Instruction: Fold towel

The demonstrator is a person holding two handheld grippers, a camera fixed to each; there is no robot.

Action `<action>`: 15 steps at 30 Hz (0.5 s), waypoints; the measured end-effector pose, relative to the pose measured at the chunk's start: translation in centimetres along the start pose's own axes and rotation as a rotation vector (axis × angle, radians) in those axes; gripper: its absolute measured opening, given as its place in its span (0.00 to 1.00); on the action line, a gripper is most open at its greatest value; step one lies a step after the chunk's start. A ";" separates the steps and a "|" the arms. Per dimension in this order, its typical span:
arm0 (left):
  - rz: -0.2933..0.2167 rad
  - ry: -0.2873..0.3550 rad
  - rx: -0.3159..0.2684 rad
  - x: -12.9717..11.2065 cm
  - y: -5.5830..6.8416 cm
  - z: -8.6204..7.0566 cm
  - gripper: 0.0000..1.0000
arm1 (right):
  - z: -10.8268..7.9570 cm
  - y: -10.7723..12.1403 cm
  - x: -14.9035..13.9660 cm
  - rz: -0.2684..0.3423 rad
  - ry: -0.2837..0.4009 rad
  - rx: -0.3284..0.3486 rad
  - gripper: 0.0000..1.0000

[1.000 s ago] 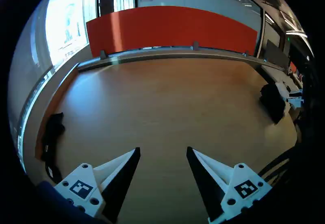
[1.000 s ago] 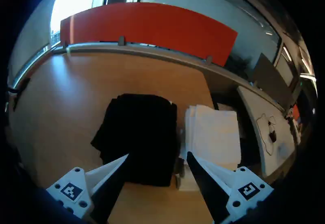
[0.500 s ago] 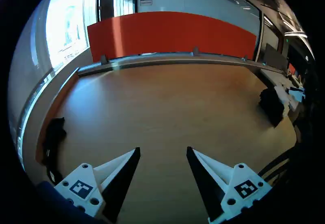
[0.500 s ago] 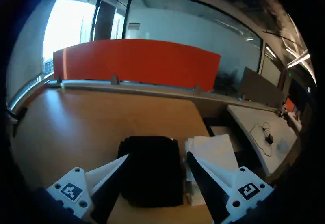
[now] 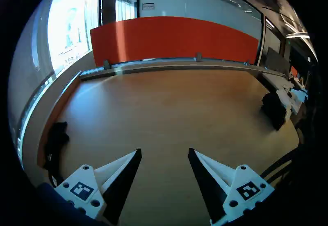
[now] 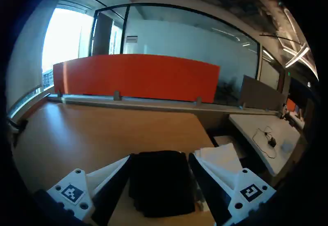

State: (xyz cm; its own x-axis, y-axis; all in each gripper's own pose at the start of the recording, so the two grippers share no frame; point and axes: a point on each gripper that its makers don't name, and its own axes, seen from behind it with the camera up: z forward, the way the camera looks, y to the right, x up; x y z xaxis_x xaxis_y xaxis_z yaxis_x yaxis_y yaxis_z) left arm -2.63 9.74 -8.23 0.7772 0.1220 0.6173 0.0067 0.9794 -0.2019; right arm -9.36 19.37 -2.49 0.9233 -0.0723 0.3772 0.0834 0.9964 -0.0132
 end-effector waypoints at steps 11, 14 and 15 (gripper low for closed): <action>-0.021 0.113 0.021 3.4 -1.4 -0.2 0.84 | -1.5 -2.8 5.4 0.019 0.143 -0.021 1.00; -0.023 0.166 0.027 5.0 -1.8 -0.4 0.84 | -2.0 -3.9 7.0 0.019 0.179 -0.025 1.00; -0.024 0.184 0.029 5.5 -1.9 -0.5 0.84 | -2.1 -4.3 7.5 0.019 0.191 -0.026 1.00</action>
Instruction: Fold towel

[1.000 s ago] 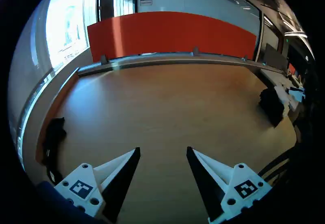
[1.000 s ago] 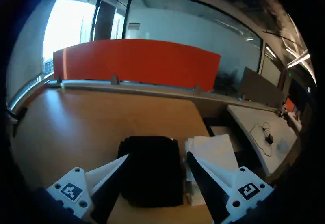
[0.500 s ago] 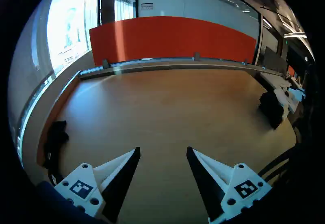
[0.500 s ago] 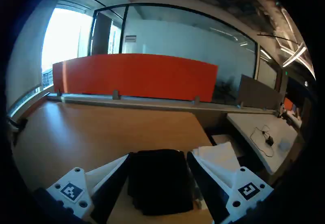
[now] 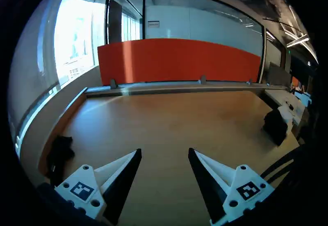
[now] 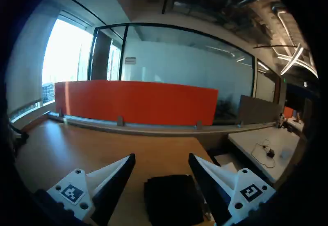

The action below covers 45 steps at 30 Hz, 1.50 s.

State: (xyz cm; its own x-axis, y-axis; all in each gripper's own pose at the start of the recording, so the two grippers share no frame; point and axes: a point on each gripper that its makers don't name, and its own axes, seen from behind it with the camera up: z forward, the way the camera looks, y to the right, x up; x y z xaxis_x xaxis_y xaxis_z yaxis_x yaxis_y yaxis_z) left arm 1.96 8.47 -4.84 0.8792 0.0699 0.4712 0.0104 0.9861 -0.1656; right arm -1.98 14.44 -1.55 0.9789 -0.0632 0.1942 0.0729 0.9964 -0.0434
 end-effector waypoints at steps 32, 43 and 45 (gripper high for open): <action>-0.009 0.343 0.081 9.8 -5.3 -1.0 0.84 | -0.7 -15.1 7.1 0.051 0.151 0.082 1.00; -0.007 0.370 0.095 9.2 -6.4 -0.6 0.84 | -0.5 -16.6 6.7 0.047 0.148 0.085 1.00; -0.009 0.381 0.096 9.2 -6.5 -0.5 0.84 | -0.4 -17.0 6.6 0.044 0.151 0.088 1.00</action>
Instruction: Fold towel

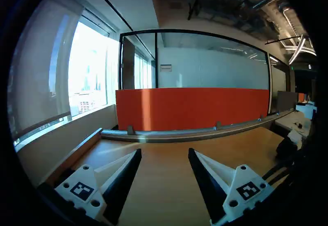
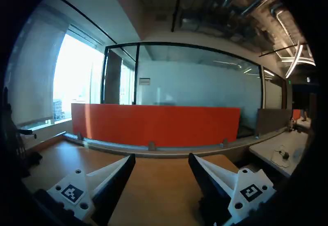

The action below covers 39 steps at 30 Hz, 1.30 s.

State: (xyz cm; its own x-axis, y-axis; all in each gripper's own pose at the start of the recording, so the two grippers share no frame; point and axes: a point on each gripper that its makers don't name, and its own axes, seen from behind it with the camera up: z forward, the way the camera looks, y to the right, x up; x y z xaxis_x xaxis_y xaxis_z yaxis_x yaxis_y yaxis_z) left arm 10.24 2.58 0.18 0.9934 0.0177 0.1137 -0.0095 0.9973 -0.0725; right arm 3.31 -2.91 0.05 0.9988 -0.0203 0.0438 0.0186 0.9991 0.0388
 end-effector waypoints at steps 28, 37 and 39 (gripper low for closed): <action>0.009 0.089 0.028 -8.4 -1.3 1.2 0.84 | -0.1 -1.9 -2.6 0.044 0.039 0.004 1.00; 0.002 0.093 0.037 -12.9 -1.6 1.7 0.84 | 0.5 -1.9 -5.3 0.042 0.049 0.004 1.00; 0.001 0.093 0.037 -13.9 -1.6 1.8 0.84 | 0.7 -2.0 -6.1 0.042 0.049 0.006 1.00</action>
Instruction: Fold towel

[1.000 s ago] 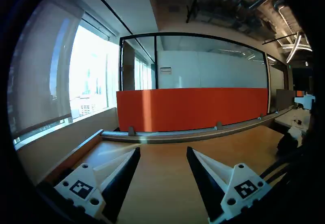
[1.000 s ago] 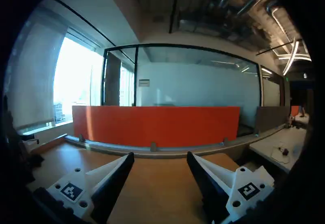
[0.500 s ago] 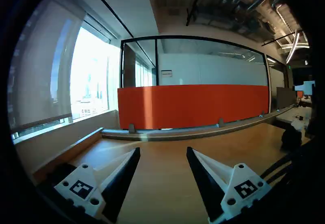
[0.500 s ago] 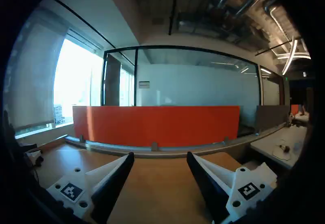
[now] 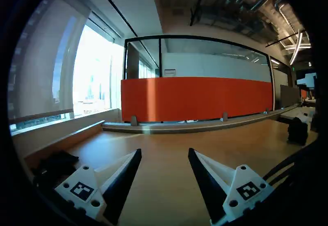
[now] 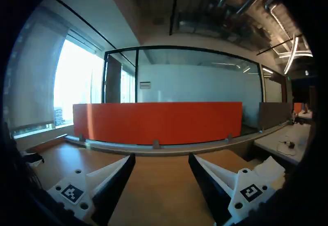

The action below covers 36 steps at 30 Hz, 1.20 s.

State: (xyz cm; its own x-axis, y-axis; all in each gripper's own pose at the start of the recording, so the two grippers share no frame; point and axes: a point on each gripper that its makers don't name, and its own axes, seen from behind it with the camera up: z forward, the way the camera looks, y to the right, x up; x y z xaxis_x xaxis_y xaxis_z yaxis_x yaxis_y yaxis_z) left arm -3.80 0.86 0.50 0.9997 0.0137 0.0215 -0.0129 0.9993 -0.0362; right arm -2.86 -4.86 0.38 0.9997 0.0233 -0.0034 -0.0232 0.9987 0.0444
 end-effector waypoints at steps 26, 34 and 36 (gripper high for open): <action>-0.013 0.031 0.023 -2.8 -0.5 -0.1 0.84 | 0.6 -0.1 -2.3 -0.011 0.002 0.011 1.00; -0.013 0.031 0.026 -2.8 -0.6 -0.1 0.84 | 0.8 0.5 -2.5 -0.022 0.012 0.007 1.00; -0.013 0.031 0.026 -2.8 -0.5 -0.1 0.84 | 0.9 0.8 -2.4 -0.029 0.022 0.005 1.00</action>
State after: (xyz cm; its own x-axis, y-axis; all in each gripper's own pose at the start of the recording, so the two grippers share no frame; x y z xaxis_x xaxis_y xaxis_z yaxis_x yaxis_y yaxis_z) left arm -6.59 0.27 0.31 1.0000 -0.0005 -0.0092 0.0004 0.9999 -0.0101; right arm -5.23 -4.17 1.28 0.9996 -0.0050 -0.0267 0.0064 0.9988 0.0493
